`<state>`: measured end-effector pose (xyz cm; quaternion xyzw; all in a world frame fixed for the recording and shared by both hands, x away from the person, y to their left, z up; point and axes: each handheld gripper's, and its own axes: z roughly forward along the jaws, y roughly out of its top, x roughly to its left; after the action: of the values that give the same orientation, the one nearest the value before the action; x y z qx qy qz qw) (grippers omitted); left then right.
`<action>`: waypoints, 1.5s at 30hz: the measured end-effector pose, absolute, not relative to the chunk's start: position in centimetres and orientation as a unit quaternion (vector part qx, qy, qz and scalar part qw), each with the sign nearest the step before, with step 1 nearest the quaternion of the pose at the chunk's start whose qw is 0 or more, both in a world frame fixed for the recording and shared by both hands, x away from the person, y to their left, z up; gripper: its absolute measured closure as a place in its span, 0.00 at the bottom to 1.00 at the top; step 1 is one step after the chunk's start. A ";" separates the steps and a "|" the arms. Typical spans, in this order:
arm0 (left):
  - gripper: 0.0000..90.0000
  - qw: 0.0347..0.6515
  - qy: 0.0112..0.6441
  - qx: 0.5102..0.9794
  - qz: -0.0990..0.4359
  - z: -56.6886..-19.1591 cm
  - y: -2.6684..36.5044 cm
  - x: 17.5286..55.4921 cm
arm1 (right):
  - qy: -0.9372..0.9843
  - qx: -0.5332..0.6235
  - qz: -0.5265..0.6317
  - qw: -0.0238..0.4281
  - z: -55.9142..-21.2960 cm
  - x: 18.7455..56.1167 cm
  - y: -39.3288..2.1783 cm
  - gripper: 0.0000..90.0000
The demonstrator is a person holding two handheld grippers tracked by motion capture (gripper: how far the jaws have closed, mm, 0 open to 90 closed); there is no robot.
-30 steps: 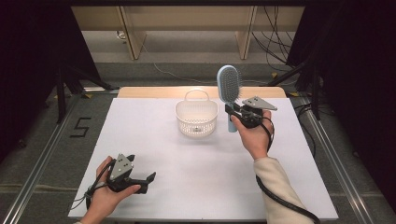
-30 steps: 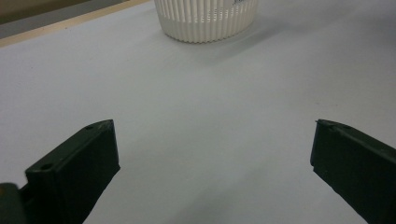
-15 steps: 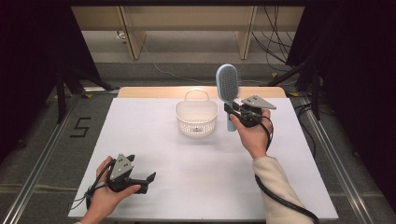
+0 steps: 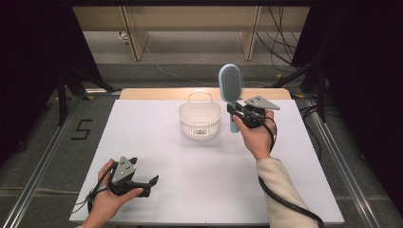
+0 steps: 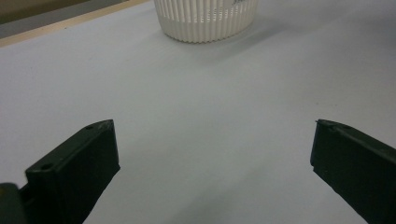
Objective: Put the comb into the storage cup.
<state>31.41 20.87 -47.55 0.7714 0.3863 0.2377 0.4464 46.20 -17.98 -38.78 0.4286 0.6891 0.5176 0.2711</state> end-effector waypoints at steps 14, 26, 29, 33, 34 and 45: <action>0.01 0.446 0.386 0.772 0.238 -47.6 20.9 31.4 | 0.692 0.425 0.518 0.271 -38.5 46.3 -17.6 0.78; 0.01 0.446 0.386 0.772 0.238 -47.5 20.9 31.4 | 0.693 0.424 0.516 0.272 -38.4 46.5 -17.4 0.78; 0.01 0.446 0.386 0.772 0.237 -47.5 20.8 31.4 | 0.693 0.424 0.516 0.272 -38.3 46.6 -17.3 0.78; 0.01 0.446 0.386 0.772 0.237 -47.5 20.8 31.4 | 0.693 0.423 0.518 0.271 -38.3 46.7 -17.2 0.78; 0.01 0.447 0.386 0.772 0.237 -47.5 20.8 31.4 | 0.694 0.422 0.517 0.270 -38.3 46.7 -17.2 0.78; 0.01 0.447 0.386 0.772 0.236 -47.5 20.8 31.4 | 0.693 0.422 0.519 0.269 -38.2 46.8 -16.9 0.78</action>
<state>31.41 20.81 -47.55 0.7719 0.3860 0.2364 0.4465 46.80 -16.89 -38.16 0.4218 0.6930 0.5190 0.2694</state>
